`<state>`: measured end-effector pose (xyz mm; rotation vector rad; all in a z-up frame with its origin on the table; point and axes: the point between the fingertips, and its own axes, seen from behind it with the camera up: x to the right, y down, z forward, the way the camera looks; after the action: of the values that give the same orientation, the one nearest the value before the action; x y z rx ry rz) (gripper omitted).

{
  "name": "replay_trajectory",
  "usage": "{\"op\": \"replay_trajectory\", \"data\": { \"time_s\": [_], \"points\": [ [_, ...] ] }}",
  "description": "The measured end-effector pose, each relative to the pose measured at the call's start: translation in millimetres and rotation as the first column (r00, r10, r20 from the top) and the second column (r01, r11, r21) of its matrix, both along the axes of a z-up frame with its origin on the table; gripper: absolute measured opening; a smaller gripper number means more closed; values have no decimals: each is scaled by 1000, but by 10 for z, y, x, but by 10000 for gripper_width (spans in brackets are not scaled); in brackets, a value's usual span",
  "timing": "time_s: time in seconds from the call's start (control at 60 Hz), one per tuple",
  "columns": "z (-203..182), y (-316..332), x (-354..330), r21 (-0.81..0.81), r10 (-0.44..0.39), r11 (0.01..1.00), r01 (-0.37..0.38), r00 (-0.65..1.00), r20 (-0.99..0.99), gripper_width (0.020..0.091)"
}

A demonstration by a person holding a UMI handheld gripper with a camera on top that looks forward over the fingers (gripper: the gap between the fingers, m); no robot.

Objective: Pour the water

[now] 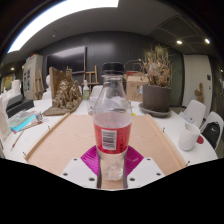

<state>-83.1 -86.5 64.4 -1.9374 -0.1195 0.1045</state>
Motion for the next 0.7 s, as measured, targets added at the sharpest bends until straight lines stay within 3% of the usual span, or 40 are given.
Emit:
{"op": "replay_trajectory", "data": {
  "time_s": [0.05,0.2,0.4,0.533,0.7],
  "points": [
    [15,-19,-10,-6,6,1000,-6,1000,7,242],
    [177,-30,39,-26,34,999,-34,999,-18,241],
    [1013,30,258,-14,0,1000,-4,955,-298,240],
    [1570,125,488,-43,-42,999,21,813,-580,239],
    [1819,364,921,-133,-127,991,22,485,-865,237]
  ]
}}
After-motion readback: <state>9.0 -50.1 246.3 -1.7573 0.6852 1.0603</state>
